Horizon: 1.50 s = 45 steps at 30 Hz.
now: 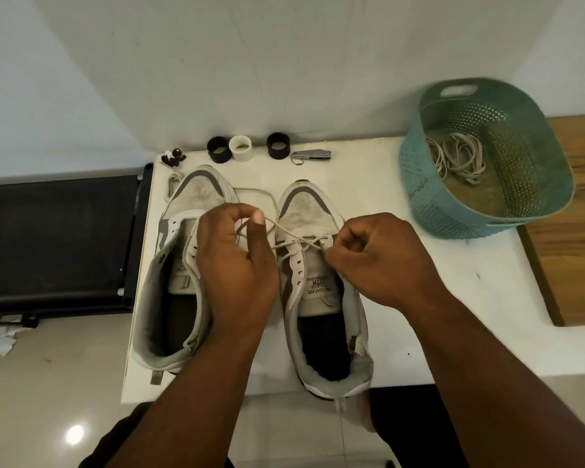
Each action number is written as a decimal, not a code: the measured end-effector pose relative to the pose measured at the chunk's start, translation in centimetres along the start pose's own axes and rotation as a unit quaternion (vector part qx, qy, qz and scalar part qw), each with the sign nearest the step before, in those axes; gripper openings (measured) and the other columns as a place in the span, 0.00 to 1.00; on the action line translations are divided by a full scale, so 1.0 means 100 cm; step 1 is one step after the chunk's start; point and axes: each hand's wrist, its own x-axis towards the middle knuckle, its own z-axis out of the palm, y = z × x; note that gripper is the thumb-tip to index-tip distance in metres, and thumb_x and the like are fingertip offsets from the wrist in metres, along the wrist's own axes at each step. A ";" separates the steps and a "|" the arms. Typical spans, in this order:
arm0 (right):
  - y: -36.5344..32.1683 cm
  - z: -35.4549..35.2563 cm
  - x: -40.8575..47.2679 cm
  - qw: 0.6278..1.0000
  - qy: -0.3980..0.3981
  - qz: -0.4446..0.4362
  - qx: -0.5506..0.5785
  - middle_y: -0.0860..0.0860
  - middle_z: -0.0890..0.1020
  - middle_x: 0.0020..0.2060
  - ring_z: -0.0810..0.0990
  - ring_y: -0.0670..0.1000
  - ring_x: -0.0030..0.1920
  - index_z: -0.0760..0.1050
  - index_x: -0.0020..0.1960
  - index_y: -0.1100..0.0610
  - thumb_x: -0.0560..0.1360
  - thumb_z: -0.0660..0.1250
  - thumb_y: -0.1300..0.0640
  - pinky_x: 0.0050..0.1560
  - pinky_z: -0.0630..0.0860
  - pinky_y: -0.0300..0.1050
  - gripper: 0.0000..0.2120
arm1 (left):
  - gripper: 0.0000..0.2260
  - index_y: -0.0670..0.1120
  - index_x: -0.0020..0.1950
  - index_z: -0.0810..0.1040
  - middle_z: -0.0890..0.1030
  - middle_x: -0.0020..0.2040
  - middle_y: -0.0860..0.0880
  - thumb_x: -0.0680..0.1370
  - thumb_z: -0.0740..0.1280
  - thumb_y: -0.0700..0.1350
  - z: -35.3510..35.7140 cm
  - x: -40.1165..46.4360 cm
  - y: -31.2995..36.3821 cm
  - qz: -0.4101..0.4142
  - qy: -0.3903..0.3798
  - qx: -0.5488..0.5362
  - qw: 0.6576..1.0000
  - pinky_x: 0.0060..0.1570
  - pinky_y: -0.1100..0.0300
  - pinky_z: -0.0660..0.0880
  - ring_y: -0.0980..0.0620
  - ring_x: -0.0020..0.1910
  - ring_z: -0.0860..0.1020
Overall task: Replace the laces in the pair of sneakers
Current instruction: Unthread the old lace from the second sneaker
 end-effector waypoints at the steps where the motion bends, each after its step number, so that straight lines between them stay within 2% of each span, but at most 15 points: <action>1: -0.001 0.002 0.000 1.000 0.000 -0.002 -0.001 0.41 0.80 0.27 0.78 0.41 0.30 0.80 0.34 0.50 0.69 0.72 0.50 0.33 0.71 0.37 0.07 | 0.08 0.47 0.58 0.79 0.78 0.55 0.56 0.80 0.70 0.45 -0.001 -0.001 0.003 0.039 -0.023 0.004 0.999 0.60 0.55 0.75 0.54 0.58 0.77; 3: -0.002 0.004 0.000 1.000 0.002 -0.005 -0.003 0.42 0.80 0.27 0.78 0.43 0.30 0.80 0.34 0.50 0.68 0.72 0.50 0.32 0.72 0.38 0.07 | 0.16 0.49 0.62 0.80 0.80 0.59 0.54 0.75 0.73 0.46 0.002 -0.006 0.003 0.081 -0.129 0.019 0.988 0.62 0.59 0.73 0.55 0.61 0.77; 6: -0.002 0.005 0.001 1.000 0.002 -0.005 0.001 0.44 0.80 0.27 0.78 0.44 0.29 0.80 0.34 0.50 0.67 0.73 0.51 0.32 0.72 0.38 0.05 | 0.16 0.55 0.58 0.85 0.81 0.58 0.56 0.71 0.75 0.54 0.007 -0.010 -0.001 0.040 -0.228 0.077 0.970 0.58 0.51 0.78 0.54 0.58 0.78; 10: -0.004 0.002 0.000 1.000 -0.004 -0.004 0.019 0.46 0.81 0.27 0.79 0.47 0.30 0.81 0.34 0.51 0.64 0.68 0.43 0.32 0.76 0.41 0.12 | 0.05 0.54 0.47 0.88 0.82 0.45 0.56 0.74 0.77 0.52 0.005 -0.008 -0.005 0.027 -0.187 0.086 0.978 0.45 0.60 0.77 0.60 0.42 0.78; 14: 0.001 0.003 0.001 0.999 -0.003 0.004 0.033 0.45 0.81 0.27 0.78 0.44 0.28 0.81 0.34 0.51 0.69 0.72 0.53 0.33 0.75 0.40 0.06 | 0.04 0.53 0.46 0.80 0.79 0.44 0.58 0.80 0.71 0.51 0.004 -0.009 -0.001 0.020 -0.123 0.103 0.987 0.42 0.72 0.68 0.61 0.41 0.75; 19: 0.002 0.003 0.003 0.998 -0.010 0.024 0.059 0.46 0.81 0.27 0.75 0.42 0.27 0.81 0.34 0.52 0.70 0.73 0.55 0.34 0.72 0.40 0.06 | 0.06 0.47 0.54 0.76 0.81 0.46 0.51 0.84 0.66 0.49 0.001 0.005 -0.006 -0.149 0.052 -0.122 0.980 0.53 0.45 0.80 0.55 0.45 0.79; 22: 0.002 0.005 0.003 0.998 -0.010 0.031 0.061 0.47 0.81 0.28 0.75 0.42 0.27 0.81 0.34 0.53 0.70 0.72 0.55 0.33 0.72 0.40 0.06 | 0.14 0.43 0.66 0.74 0.79 0.60 0.49 0.81 0.68 0.39 -0.004 0.001 0.008 -0.056 0.045 -0.103 0.992 0.65 0.47 0.76 0.54 0.62 0.78; 26: 0.001 0.004 0.004 0.998 -0.013 0.029 0.060 0.46 0.80 0.27 0.75 0.42 0.27 0.81 0.35 0.52 0.70 0.73 0.55 0.32 0.71 0.39 0.05 | 0.21 0.48 0.66 0.80 0.78 0.64 0.50 0.73 0.72 0.43 0.004 -0.010 0.002 0.114 -0.164 0.055 0.978 0.65 0.49 0.74 0.50 0.65 0.75; 28: 0.001 0.004 0.004 0.997 -0.015 0.027 0.064 0.45 0.79 0.26 0.74 0.42 0.27 0.81 0.35 0.52 0.69 0.73 0.55 0.32 0.71 0.39 0.05 | 0.16 0.53 0.61 0.84 0.80 0.60 0.54 0.72 0.75 0.49 0.008 -0.011 -0.005 0.066 -0.230 0.086 0.967 0.60 0.49 0.78 0.52 0.60 0.78; 33: 0.000 0.003 0.003 0.996 -0.013 0.039 0.077 0.47 0.81 0.28 0.75 0.42 0.27 0.82 0.35 0.52 0.70 0.73 0.56 0.33 0.73 0.41 0.05 | 0.04 0.52 0.48 0.88 0.85 0.45 0.57 0.75 0.78 0.46 0.006 -0.008 -0.003 0.013 -0.164 0.036 0.986 0.50 0.61 0.80 0.61 0.45 0.82; 35: 0.000 0.003 0.003 0.995 -0.014 0.043 0.089 0.48 0.81 0.27 0.75 0.43 0.27 0.81 0.35 0.53 0.70 0.72 0.57 0.33 0.71 0.41 0.05 | 0.01 0.51 0.46 0.88 0.87 0.41 0.55 0.76 0.77 0.45 0.004 -0.004 -0.002 -0.108 -0.133 -0.071 0.983 0.52 0.58 0.82 0.60 0.43 0.84; 38: 0.001 0.001 0.003 0.993 -0.019 0.054 0.103 0.49 0.81 0.27 0.74 0.44 0.26 0.81 0.35 0.54 0.70 0.72 0.57 0.34 0.71 0.41 0.05 | 0.10 0.45 0.43 0.86 0.85 0.38 0.49 0.80 0.72 0.50 0.001 0.008 -0.001 -0.293 -0.048 -0.230 0.927 0.53 0.50 0.83 0.54 0.41 0.84; 40: 0.002 0.003 0.004 0.993 -0.011 0.056 0.104 0.48 0.81 0.27 0.75 0.44 0.26 0.81 0.37 0.53 0.70 0.72 0.57 0.34 0.71 0.42 0.04 | 0.08 0.47 0.50 0.85 0.84 0.40 0.51 0.82 0.69 0.49 0.001 0.010 -0.001 -0.328 -0.029 -0.272 0.904 0.54 0.52 0.83 0.55 0.43 0.83; 43: -0.002 0.011 0.001 0.998 0.021 0.027 0.054 0.45 0.82 0.33 0.79 0.43 0.33 0.82 0.47 0.46 0.70 0.72 0.54 0.38 0.76 0.40 0.07 | 0.24 0.54 0.78 0.69 0.80 0.62 0.56 0.82 0.69 0.44 0.004 0.001 0.001 -0.242 -0.058 -0.183 0.951 0.58 0.62 0.80 0.62 0.58 0.80; 45: -0.008 0.018 -0.003 0.999 0.032 -0.041 -0.014 0.43 0.81 0.41 0.79 0.42 0.41 0.82 0.58 0.42 0.71 0.71 0.52 0.46 0.77 0.40 0.16 | 0.30 0.56 0.80 0.64 0.75 0.69 0.56 0.81 0.70 0.43 0.002 -0.004 0.002 -0.135 -0.050 -0.108 0.984 0.58 0.69 0.75 0.61 0.67 0.74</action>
